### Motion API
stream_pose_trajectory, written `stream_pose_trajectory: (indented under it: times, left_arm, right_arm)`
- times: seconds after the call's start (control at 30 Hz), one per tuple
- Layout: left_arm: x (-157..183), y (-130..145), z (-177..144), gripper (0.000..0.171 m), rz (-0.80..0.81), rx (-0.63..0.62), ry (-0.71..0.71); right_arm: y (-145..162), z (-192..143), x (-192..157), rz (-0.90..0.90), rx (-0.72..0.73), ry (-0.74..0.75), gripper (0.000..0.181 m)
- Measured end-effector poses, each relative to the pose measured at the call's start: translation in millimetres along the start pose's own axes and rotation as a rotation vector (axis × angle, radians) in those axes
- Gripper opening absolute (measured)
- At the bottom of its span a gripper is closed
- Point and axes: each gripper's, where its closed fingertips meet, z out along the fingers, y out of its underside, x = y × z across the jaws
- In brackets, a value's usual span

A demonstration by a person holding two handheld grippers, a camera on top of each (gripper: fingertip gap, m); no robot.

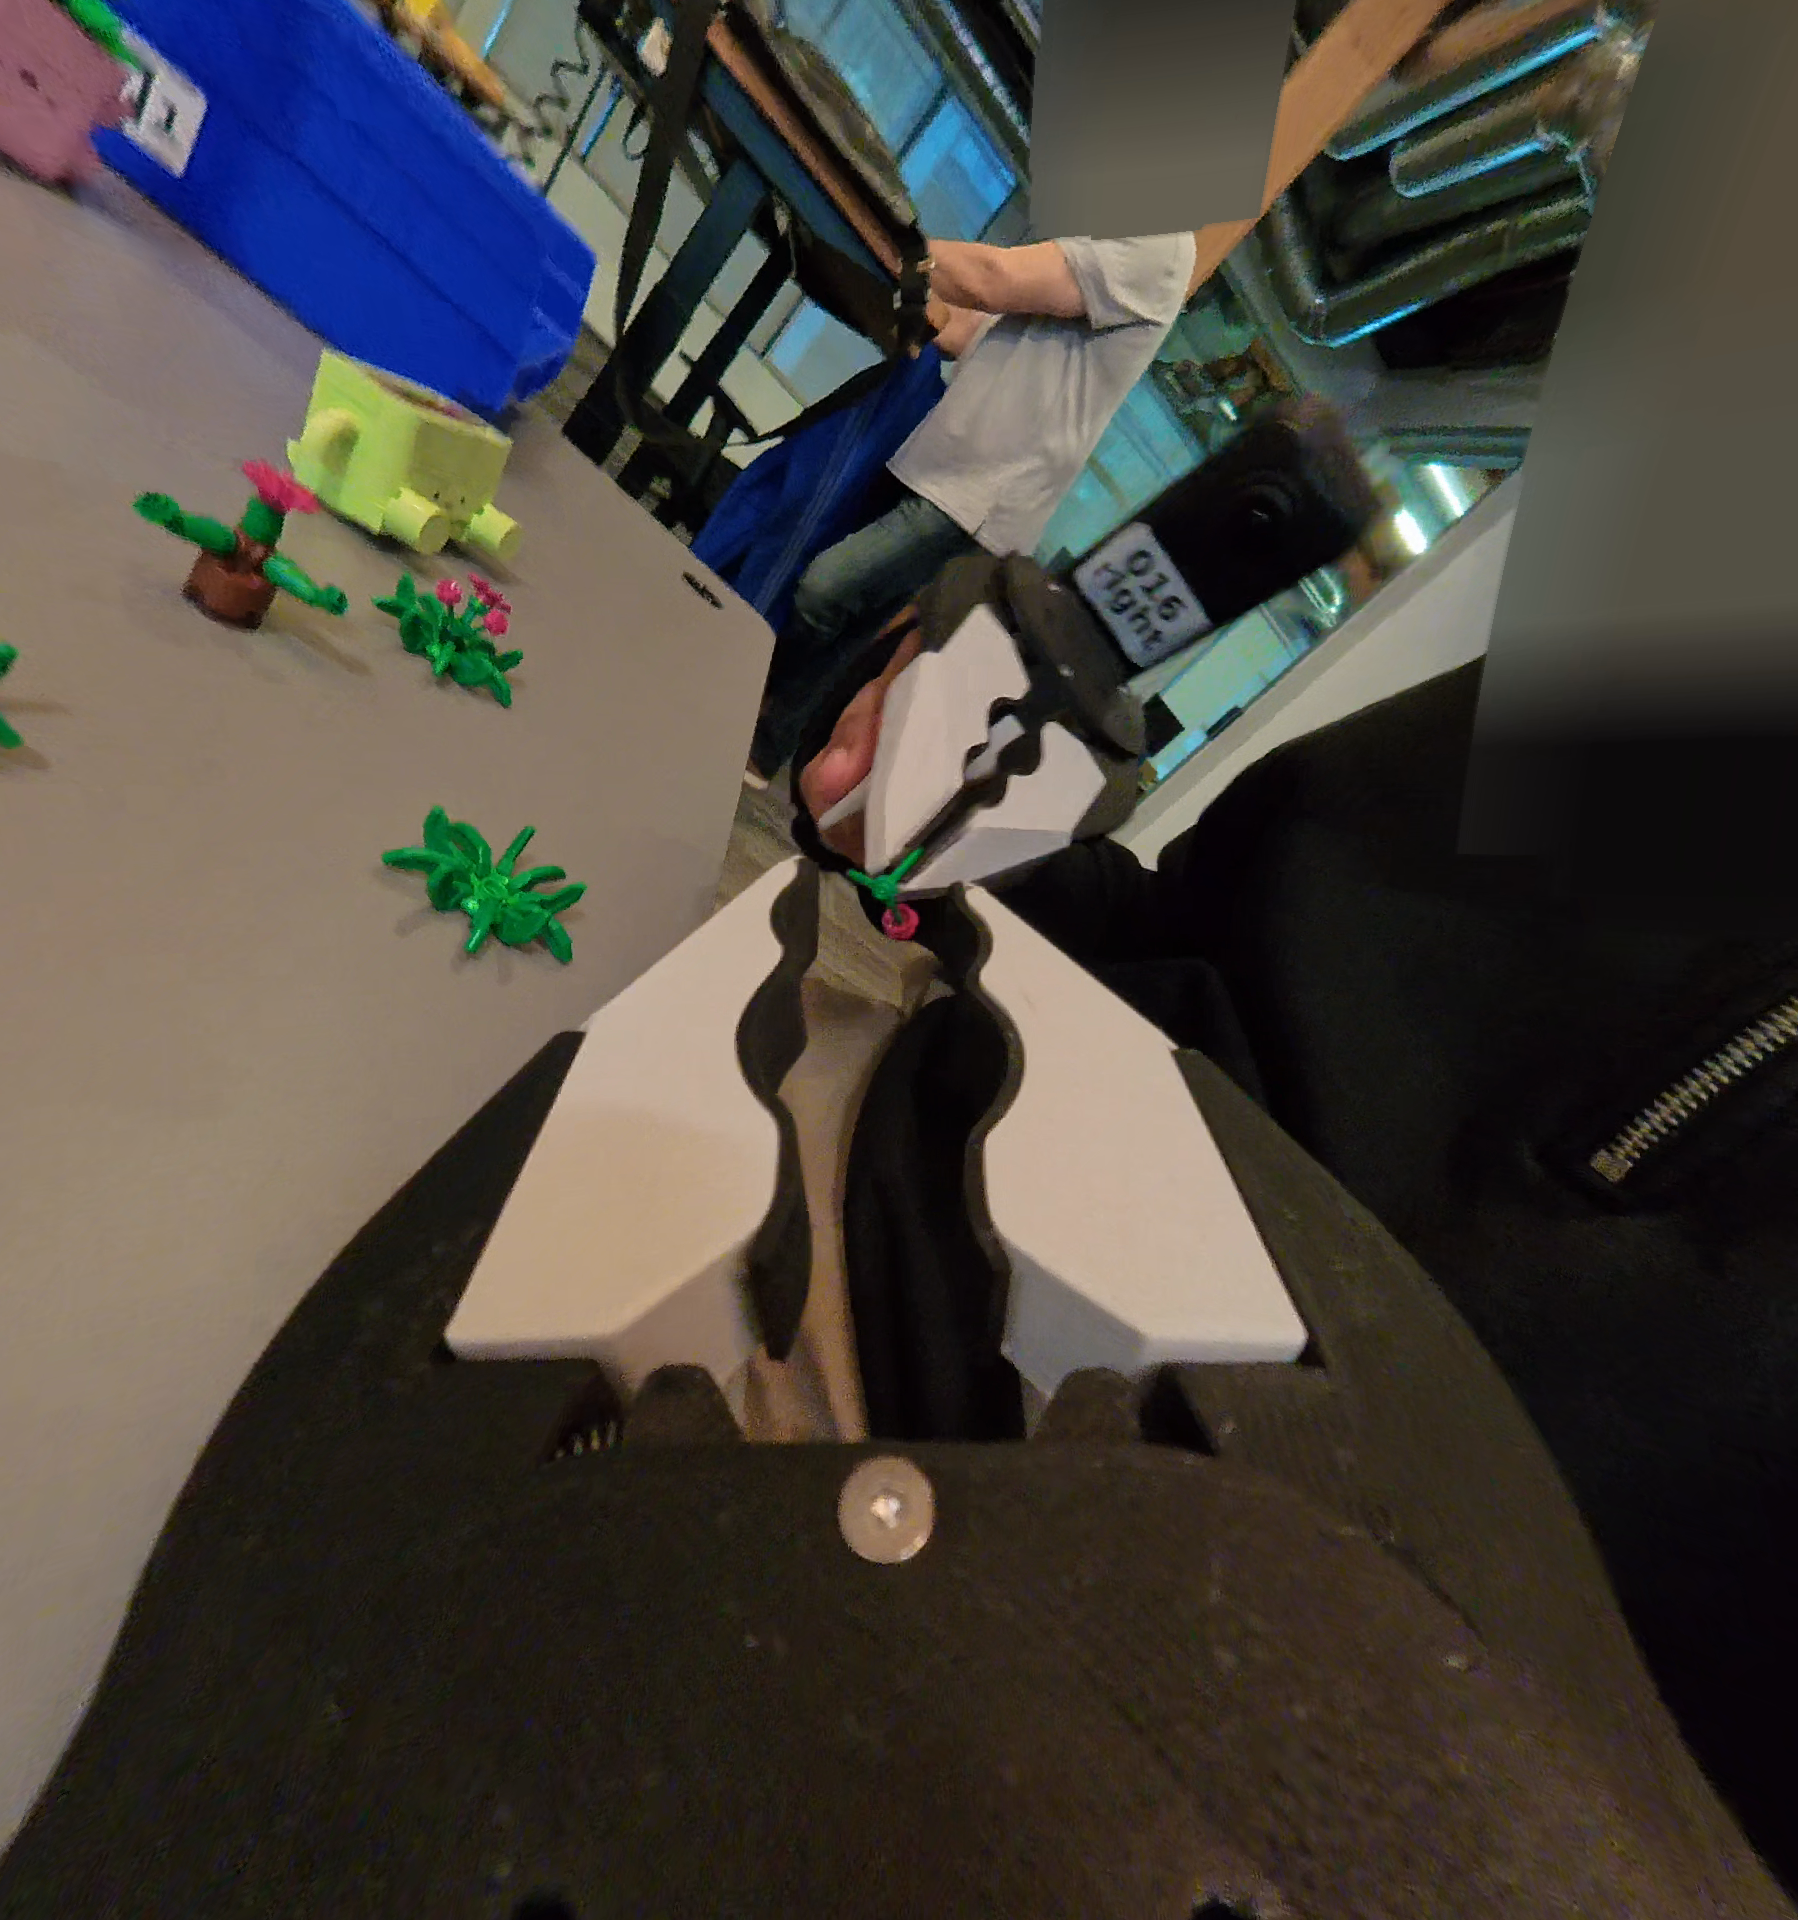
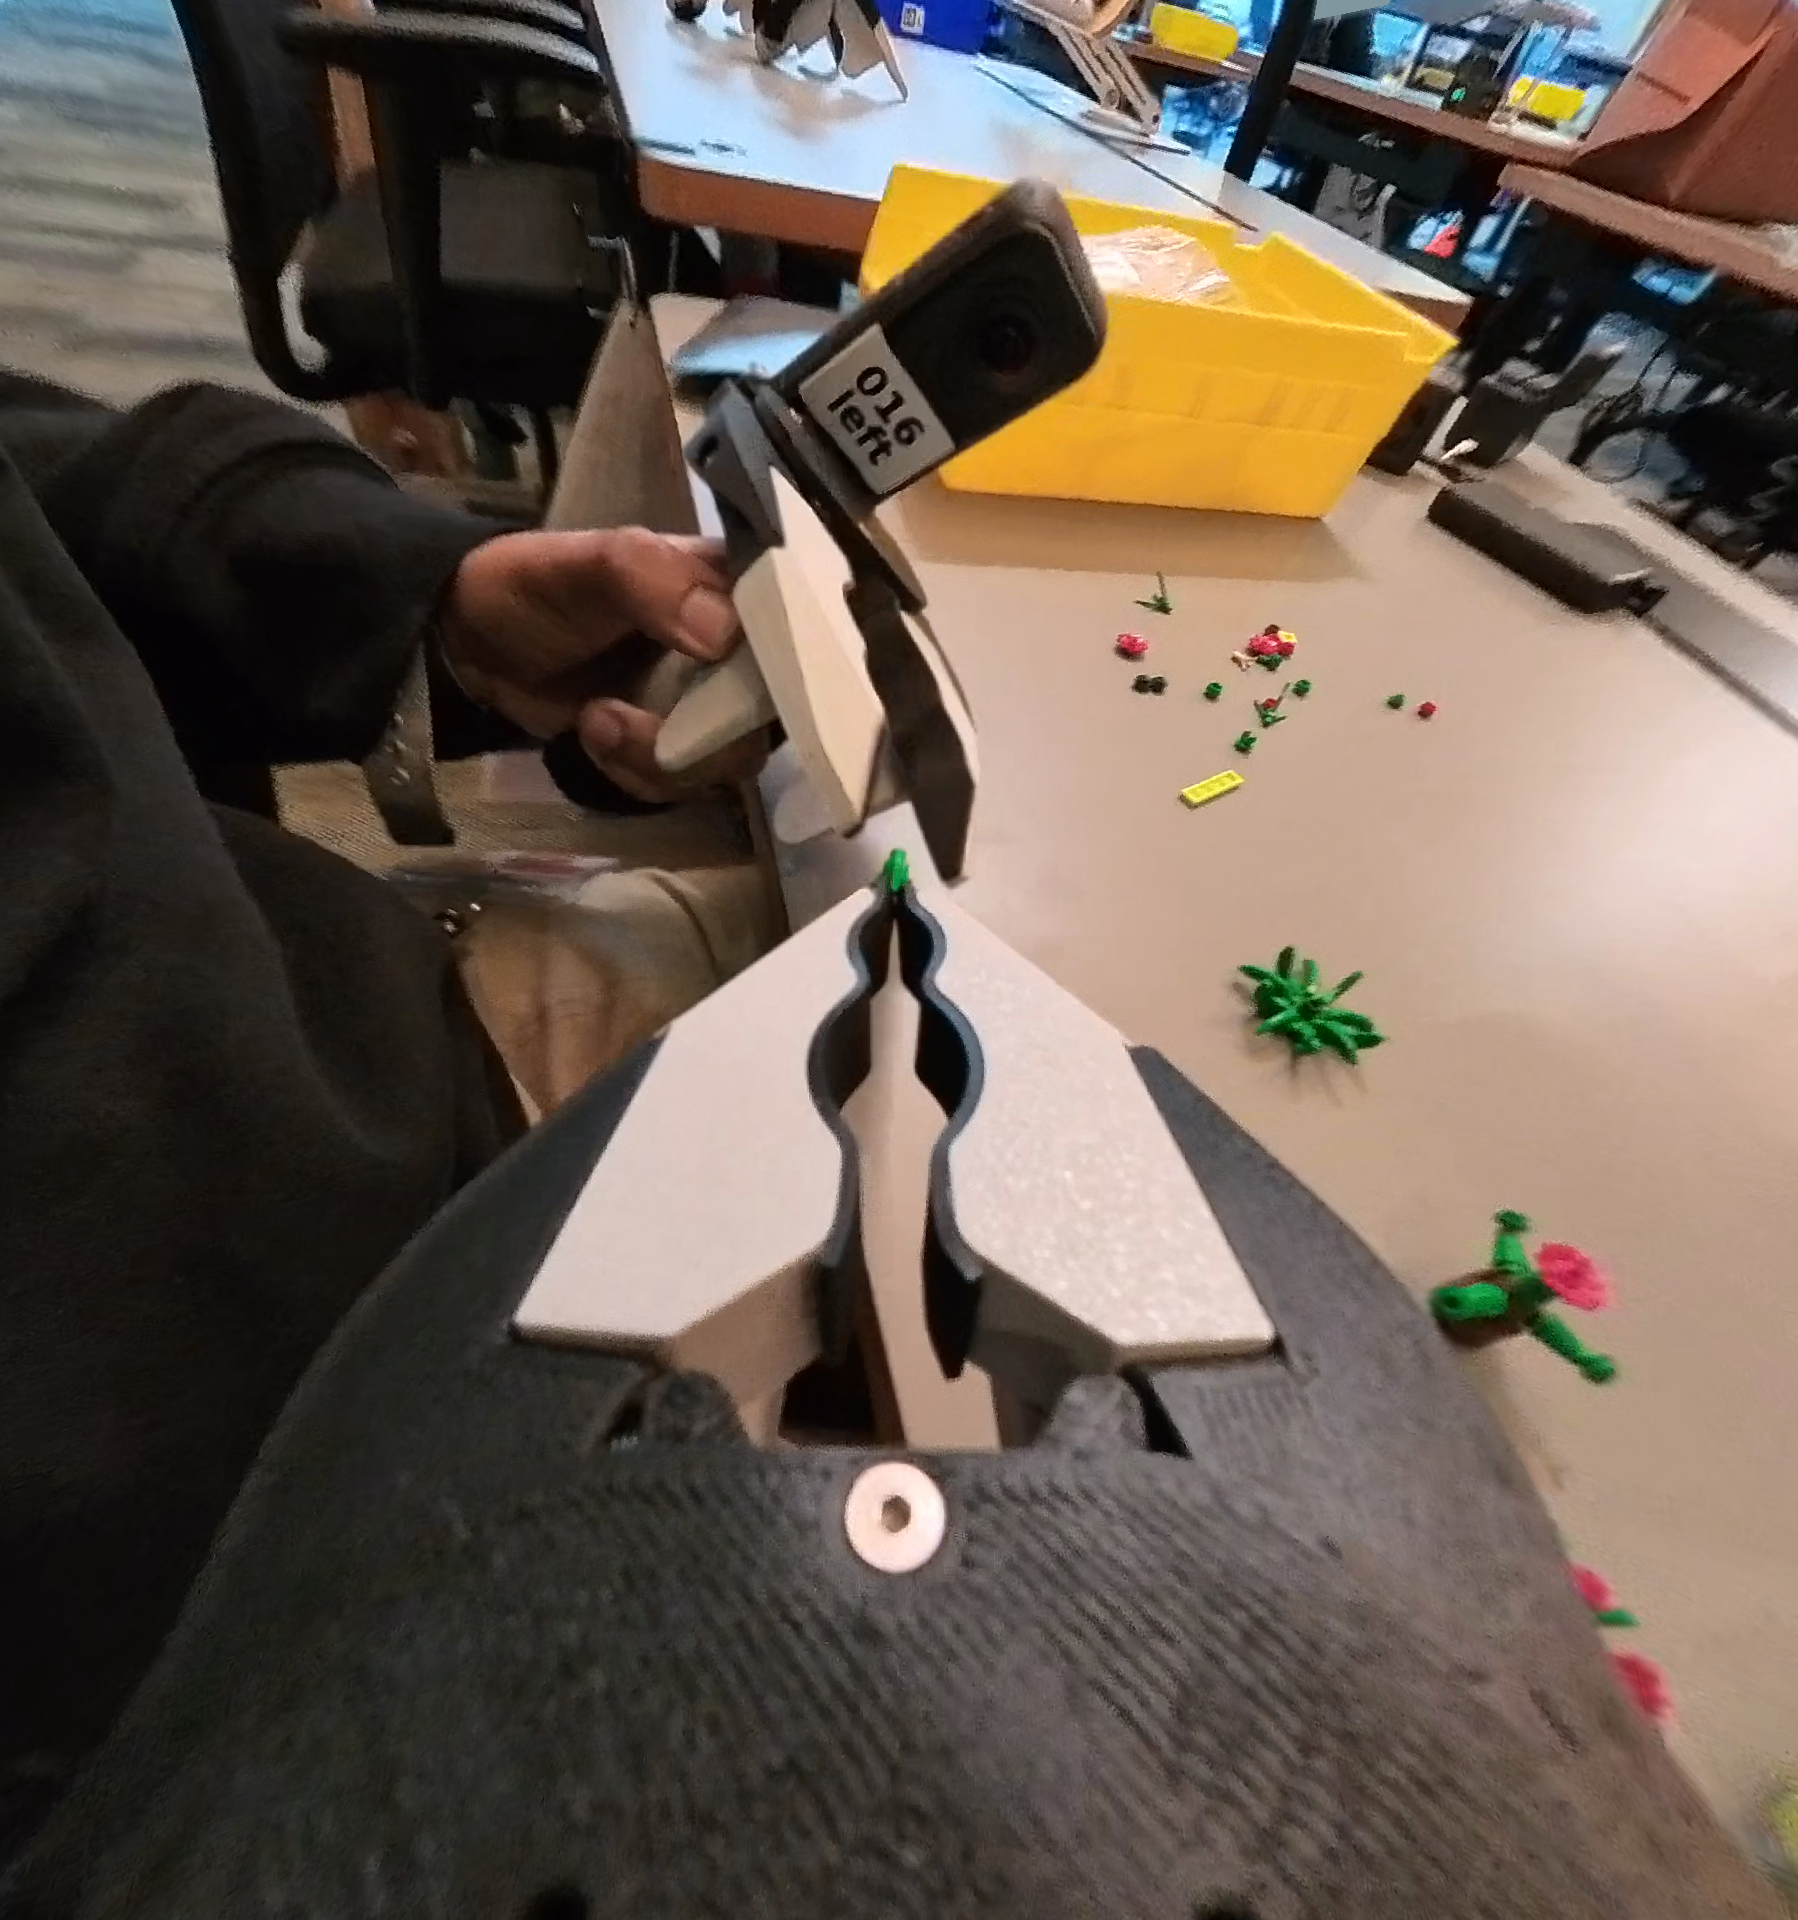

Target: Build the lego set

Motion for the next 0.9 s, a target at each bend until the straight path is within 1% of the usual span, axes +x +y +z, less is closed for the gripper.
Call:
stream_pose_trajectory:
  times: [0.1,0.23,0.37,0.57,0.73,0.9]
  left_arm:
    - [8.1,-5.0,-2.9,0.023,0.115,0.011,-0.007]
    - [16.5,4.0,2.4,0.020,0.283,-0.060,-0.040]
    - [22.2,8.8,7.1,0.013,0.372,-0.085,-0.052]
    - [27.5,12.5,11.1,0.010,0.366,-0.096,-0.019]
    - [28.4,13.8,11.3,0.006,0.297,-0.098,0.019]
    - [29.2,13.8,11.0,0.007,0.212,-0.092,0.062]
  right_arm:
    - [-3.6,-4.2,-1.9,0.161,0.048,-0.092,0.000]
    - [-11.7,-10.8,-6.2,0.365,0.129,-0.230,0.000]
    - [-15.6,-16.1,-9.2,0.453,0.168,-0.302,0.000]
    - [-12.5,-15.2,-18.8,0.490,0.149,-0.367,0.000]
    - [-13.3,-13.0,-20.9,0.466,0.139,-0.364,0.000]
    - [-13.6,-12.6,-20.8,0.432,0.126,-0.349,0.000]
